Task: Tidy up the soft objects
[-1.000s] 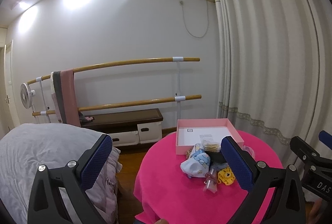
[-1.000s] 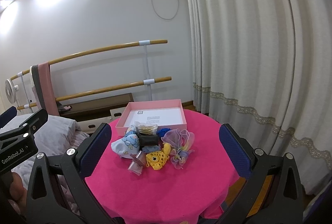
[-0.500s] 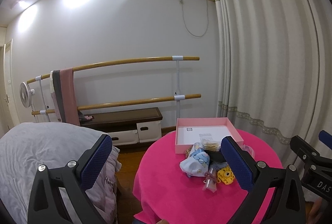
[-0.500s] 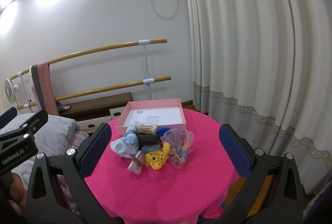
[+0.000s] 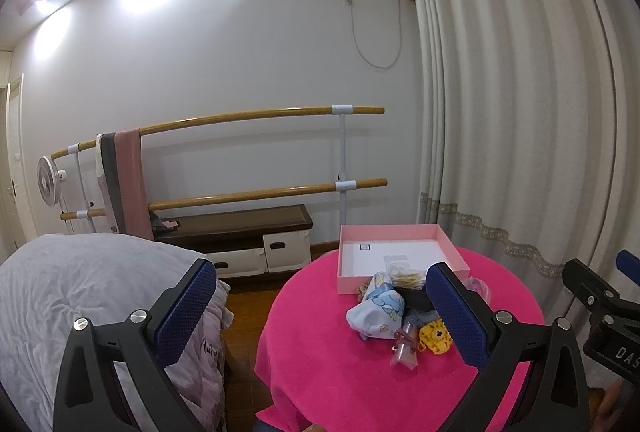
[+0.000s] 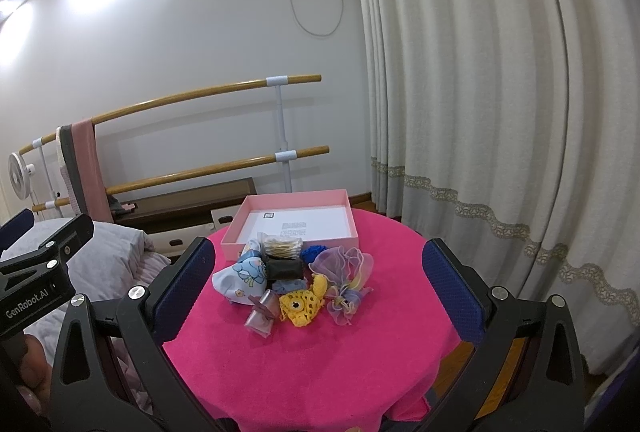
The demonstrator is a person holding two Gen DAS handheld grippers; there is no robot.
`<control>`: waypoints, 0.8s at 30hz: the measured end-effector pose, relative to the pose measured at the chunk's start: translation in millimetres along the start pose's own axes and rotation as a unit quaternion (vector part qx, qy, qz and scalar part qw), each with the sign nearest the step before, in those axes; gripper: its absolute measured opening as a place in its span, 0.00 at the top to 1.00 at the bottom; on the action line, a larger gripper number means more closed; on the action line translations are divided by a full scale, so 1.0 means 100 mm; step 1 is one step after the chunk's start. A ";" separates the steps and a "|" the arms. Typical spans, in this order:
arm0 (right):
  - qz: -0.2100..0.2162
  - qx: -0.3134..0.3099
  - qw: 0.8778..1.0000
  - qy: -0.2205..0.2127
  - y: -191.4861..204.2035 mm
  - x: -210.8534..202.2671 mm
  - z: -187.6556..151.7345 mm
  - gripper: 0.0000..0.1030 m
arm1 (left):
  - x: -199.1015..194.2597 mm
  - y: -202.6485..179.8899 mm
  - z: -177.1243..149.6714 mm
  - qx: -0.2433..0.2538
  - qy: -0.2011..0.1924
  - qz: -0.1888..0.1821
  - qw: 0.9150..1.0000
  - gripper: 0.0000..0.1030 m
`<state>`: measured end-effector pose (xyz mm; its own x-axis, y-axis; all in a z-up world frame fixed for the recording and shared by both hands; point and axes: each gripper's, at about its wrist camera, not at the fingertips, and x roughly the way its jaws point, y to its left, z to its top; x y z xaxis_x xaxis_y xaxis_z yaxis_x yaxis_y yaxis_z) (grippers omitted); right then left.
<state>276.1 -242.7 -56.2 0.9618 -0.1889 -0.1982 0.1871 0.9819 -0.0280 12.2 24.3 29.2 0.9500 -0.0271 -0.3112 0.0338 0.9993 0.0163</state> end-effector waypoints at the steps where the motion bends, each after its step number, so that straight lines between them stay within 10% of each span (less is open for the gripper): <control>1: 0.000 0.000 1.000 0.001 0.00 0.00 0.00 0.00 | 0.00 0.01 0.00 0.000 0.000 0.000 1.000 0.00; 12: -0.003 0.001 1.000 0.012 -0.03 0.09 -0.04 0.00 | 0.08 0.01 -0.02 -0.001 0.018 -0.005 1.000 0.00; 24: -0.007 -0.002 0.996 0.090 -0.15 0.67 -0.29 0.00 | 0.72 0.01 -0.25 -0.005 0.129 -0.015 0.991 0.00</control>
<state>332.3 -269.4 -97.5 0.9078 -0.1971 -0.3703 0.1981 0.9795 -0.0356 73.2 24.2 -16.8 0.8371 -0.0510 -0.5447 0.0570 0.9984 -0.0059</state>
